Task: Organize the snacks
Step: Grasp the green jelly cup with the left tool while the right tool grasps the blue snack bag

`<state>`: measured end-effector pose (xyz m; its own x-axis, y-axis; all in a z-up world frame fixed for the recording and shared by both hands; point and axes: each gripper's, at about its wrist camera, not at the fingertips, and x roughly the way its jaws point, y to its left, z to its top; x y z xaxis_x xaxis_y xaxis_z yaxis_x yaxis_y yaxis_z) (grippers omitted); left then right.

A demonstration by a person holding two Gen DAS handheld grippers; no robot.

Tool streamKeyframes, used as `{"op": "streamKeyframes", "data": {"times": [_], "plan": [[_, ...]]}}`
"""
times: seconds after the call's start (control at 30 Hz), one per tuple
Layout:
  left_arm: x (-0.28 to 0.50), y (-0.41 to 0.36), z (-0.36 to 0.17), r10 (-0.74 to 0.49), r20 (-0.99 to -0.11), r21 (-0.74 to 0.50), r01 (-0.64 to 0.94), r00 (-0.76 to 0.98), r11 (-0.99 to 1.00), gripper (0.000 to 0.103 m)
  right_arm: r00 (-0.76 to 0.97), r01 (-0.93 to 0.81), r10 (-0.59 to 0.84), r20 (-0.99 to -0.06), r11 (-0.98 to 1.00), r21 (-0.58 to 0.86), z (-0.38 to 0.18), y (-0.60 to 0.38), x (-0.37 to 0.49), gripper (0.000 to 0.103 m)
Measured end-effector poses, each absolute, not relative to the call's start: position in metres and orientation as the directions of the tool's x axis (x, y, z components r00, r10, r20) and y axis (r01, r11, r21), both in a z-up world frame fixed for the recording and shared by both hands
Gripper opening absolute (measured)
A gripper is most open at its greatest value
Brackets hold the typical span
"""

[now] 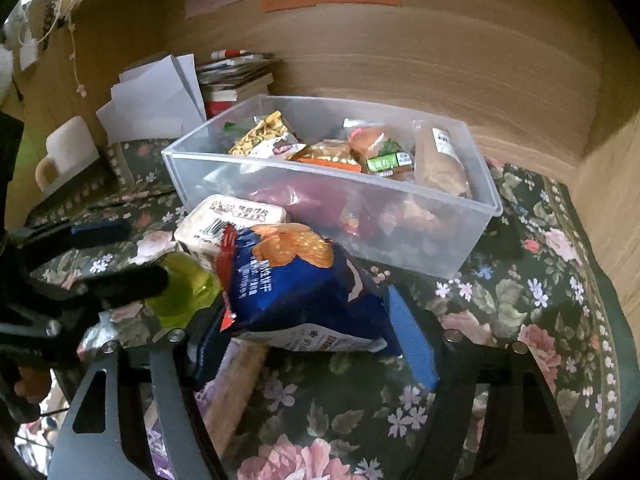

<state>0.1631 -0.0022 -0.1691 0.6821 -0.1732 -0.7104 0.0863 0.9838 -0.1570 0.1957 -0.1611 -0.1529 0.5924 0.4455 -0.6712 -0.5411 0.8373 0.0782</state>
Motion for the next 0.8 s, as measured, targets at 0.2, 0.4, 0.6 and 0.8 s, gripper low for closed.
{"op": "streamKeyframes", "data": {"times": [0.2,0.4,0.6,0.8], "plan": [[0.172,-0.014,-0.181,-0.223,-0.732,-0.185,0.127,0.643,0.975,0.061,0.609,-0.551,0.451,-0.652,0.832,0.062,-0.147,-0.164,0.191,0.048],[0.177,-0.016,-0.184,-0.249,-0.727,-0.207,0.142,0.640,0.968,0.049,0.616,-0.550,0.465,-0.636,0.832,0.075,-0.139,-0.171,0.187,0.040],[0.167,-0.010,-0.175,-0.217,-0.715,-0.183,0.122,0.664,0.976,0.046,0.622,-0.548,0.478,-0.620,0.831,0.090,-0.131,-0.179,0.185,0.039],[0.156,-0.002,-0.147,-0.209,-0.669,-0.169,0.127,0.714,0.977,0.000,0.655,-0.548,0.484,-0.581,0.833,0.076,-0.113,-0.182,0.181,0.039]]}}
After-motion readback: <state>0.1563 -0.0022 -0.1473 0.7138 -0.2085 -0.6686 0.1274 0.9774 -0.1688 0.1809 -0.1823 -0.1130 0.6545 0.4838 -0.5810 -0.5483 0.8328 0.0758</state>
